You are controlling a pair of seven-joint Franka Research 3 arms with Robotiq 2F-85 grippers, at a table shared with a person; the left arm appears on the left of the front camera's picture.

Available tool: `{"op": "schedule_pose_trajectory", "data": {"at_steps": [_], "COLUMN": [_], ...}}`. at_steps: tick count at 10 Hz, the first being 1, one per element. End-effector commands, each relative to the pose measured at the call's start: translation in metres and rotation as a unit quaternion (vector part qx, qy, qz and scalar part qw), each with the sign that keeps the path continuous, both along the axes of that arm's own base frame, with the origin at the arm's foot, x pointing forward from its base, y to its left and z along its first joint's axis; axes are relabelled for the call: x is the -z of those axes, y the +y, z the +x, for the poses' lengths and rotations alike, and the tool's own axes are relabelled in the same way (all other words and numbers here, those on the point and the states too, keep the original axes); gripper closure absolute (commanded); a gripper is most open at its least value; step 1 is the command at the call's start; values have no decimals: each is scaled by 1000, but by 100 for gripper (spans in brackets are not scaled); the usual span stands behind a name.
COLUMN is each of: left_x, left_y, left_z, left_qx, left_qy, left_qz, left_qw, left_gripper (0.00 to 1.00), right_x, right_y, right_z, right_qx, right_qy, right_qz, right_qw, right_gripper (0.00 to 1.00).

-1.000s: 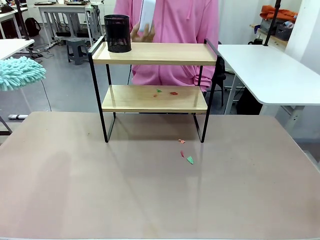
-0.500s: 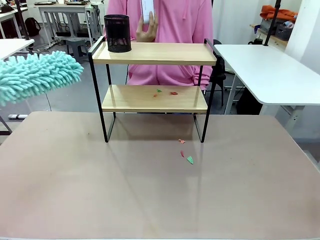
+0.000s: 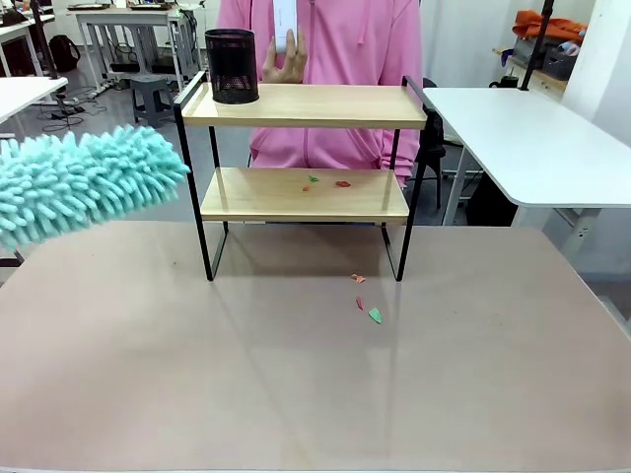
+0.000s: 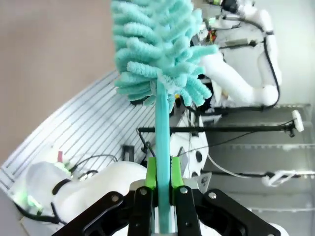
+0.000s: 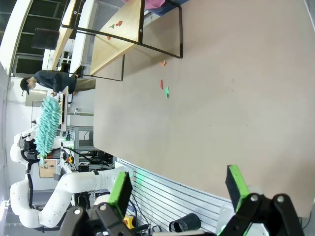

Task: Clean the shelf.
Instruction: Clean the remaining tier of the Shelf with the Duster once objects are removed.

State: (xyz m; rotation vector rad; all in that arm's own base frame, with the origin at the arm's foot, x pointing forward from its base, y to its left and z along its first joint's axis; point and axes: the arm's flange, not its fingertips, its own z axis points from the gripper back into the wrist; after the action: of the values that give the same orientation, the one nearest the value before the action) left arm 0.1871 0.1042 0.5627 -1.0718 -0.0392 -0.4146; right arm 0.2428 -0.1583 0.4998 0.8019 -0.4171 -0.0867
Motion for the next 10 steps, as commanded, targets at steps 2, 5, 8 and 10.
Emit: {"op": "schedule_pose_trajectory", "data": {"at_steps": [2, 5, 8, 10], "left_x": [18, 43, 46, 46], "left_y": [-44, -115, -113, -113], "left_z": [36, 73, 82, 82], "left_qx": [32, -24, -30, -30], "left_qy": [23, -4, -5, -5], "left_qz": [42, 73, 71, 71], "left_qw": [998, 997, 997, 997], "left_gripper": [88, 88, 88, 88], "right_x": [0, 0, 0, 0], "right_y": [0, 0, 0, 0], "right_z": [1, 1, 1, 1], "right_qx": [-6, -6, -6, -6], "right_qy": [-15, -15, -15, -15], "right_qz": [8, 8, 8, 8], "right_qw": [1000, 1000, 1000, 1000], "right_gripper": [0, 0, 0, 0]}}
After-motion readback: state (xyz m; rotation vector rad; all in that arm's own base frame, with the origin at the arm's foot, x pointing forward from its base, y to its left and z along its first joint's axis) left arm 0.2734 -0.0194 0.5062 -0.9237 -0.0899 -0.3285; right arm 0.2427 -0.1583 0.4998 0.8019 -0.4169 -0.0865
